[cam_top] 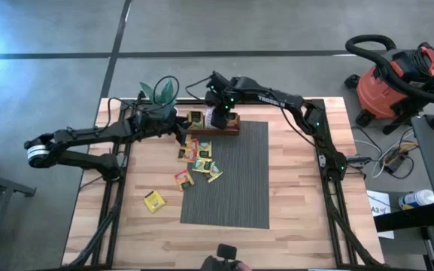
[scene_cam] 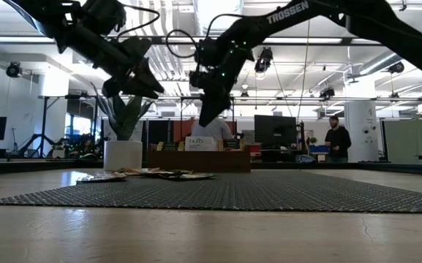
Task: Pick & Place Tea
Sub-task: Put the yellow tea bag into the left compartment of the wooden organizer
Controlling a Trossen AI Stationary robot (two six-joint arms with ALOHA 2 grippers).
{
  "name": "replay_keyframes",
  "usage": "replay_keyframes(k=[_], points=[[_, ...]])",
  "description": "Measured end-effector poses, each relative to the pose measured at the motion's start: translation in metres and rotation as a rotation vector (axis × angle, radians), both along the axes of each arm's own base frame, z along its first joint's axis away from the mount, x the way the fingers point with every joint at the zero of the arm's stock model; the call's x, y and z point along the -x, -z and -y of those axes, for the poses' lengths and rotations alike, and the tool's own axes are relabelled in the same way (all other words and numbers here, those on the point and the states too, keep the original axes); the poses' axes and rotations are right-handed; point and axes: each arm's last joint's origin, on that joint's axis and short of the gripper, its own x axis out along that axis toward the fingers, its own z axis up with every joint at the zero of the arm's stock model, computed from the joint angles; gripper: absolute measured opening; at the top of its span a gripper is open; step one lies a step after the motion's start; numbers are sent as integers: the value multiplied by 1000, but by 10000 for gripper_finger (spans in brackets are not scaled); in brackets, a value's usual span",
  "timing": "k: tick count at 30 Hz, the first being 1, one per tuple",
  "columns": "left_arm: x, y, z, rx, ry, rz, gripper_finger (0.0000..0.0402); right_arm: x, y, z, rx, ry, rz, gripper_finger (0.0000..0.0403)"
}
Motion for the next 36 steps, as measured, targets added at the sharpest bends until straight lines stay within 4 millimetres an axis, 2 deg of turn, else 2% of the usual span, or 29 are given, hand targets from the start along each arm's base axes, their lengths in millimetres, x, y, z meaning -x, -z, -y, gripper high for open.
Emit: replay_keyframes(k=[5,9,19,36], points=[[0,1,1,28,3,-3,138,-2,-26,0,46,-12,66,135],[0,1,1,40,24,3,138,-1,-37,-2,21,-11,99,125],[0,1,1,48,19,11,138,7,-33,-14,-78,-22,-19,106],[-1,4,9,107,78,-1,138,-12,-31,-70,-115,-111,-60,75]])
